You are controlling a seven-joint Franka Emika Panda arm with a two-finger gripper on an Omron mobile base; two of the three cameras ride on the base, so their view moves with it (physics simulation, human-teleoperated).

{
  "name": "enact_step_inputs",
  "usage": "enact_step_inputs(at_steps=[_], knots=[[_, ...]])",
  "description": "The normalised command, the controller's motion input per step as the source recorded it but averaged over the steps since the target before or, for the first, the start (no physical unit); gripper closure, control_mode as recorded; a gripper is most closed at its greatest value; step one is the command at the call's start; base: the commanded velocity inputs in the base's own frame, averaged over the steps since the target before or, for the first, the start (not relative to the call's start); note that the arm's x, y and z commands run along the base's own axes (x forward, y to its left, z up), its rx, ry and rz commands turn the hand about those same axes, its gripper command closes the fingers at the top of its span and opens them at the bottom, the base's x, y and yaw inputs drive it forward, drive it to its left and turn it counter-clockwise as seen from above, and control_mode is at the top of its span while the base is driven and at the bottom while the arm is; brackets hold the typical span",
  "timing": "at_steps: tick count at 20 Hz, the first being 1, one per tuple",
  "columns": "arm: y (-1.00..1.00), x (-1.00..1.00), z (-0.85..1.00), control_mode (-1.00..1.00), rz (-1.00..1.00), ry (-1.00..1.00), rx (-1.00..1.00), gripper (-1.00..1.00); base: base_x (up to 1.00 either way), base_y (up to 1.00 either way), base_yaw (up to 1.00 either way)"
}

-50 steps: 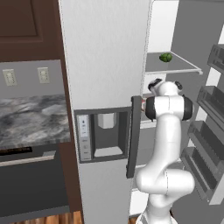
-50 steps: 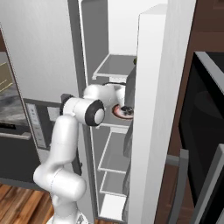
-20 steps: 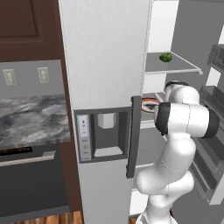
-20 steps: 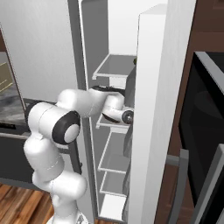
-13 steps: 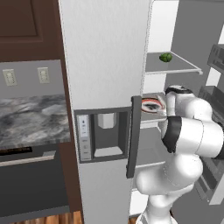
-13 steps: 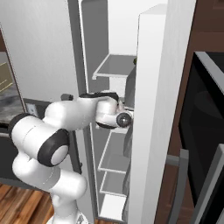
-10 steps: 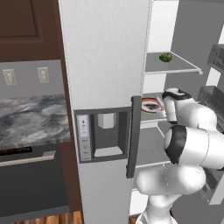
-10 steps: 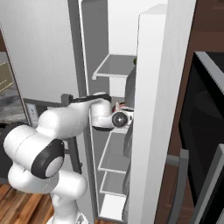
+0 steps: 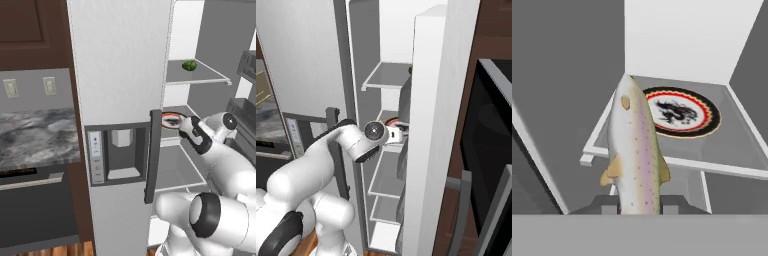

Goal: Transport the fish from the fridge to the microwave and turn on the microwave.

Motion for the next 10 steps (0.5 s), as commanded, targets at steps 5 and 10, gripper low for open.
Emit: enact_step_inputs(at_steps=[5, 10], knots=[[0.07, -0.63, 0.49, -1.0, 0.0, 0.17, 0.0, 1.0, 0.0, 0.0, 0.0], [0.28, -0.53, 0.15, -1.0, 0.01, 0.08, 0.0, 1.0, 0.0, 0.0, 0.0]])
